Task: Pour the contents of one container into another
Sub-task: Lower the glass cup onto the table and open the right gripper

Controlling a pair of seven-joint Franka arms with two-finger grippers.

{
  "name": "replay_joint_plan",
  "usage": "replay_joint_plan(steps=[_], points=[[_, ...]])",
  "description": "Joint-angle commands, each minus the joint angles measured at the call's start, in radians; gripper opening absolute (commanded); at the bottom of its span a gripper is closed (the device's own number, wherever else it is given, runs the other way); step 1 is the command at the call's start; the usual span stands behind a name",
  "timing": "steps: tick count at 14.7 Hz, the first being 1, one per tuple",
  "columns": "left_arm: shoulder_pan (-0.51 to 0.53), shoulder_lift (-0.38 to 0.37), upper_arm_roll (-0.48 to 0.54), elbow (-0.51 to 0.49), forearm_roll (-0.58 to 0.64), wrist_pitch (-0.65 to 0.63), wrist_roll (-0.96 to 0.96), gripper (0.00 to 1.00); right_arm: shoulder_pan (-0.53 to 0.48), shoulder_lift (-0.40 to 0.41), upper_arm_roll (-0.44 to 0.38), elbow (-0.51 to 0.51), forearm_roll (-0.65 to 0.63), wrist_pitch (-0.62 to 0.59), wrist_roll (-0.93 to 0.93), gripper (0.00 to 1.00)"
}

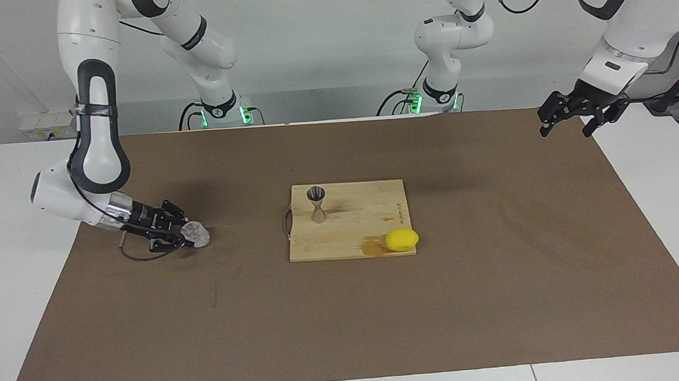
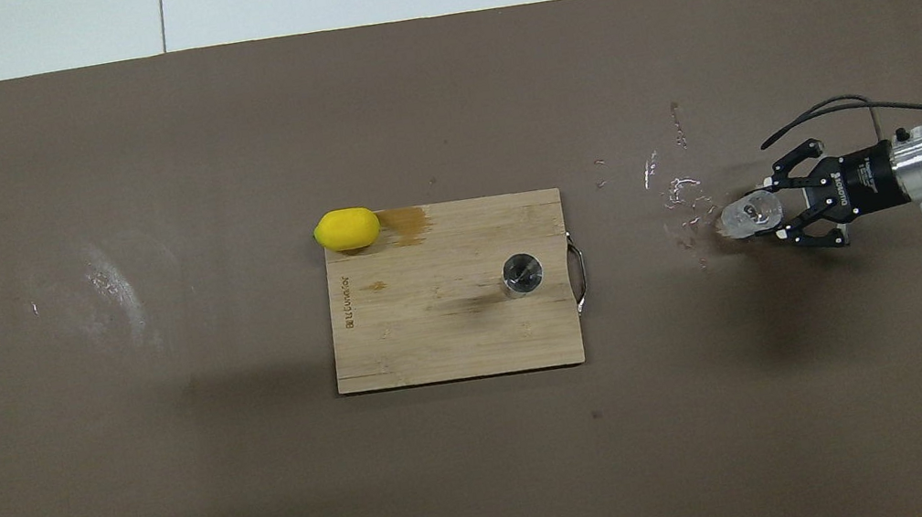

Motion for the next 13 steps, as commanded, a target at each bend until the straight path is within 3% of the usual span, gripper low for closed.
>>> replay_joint_plan(steps=[1, 2, 3, 5, 13], points=[[-0.009, -0.031, 0.005, -0.033, 0.015, 0.019, -0.012, 1.00, -0.019, -0.019, 0.007, -0.038, 0.017, 0.044, -0.047, 0.43], [-0.012, -0.031, 0.005, -0.033, 0.015, 0.019, -0.012, 1.00, -0.022, -0.021, 0.007, -0.049, 0.015, 0.067, -0.058, 0.61], [-0.012, -0.030, 0.007, -0.033, 0.015, 0.018, -0.012, 1.00, -0.029, -0.024, 0.007, -0.056, 0.015, 0.075, -0.075, 0.70], [-0.005, -0.031, 0.005, -0.033, 0.015, 0.017, -0.010, 1.00, -0.031, -0.029, 0.007, -0.058, 0.012, 0.075, -0.099, 0.99], [-0.011, -0.031, 0.005, -0.034, 0.015, 0.022, -0.012, 1.00, -0.025, -0.183, 0.007, -0.058, -0.152, 0.052, -0.103, 0.99]])
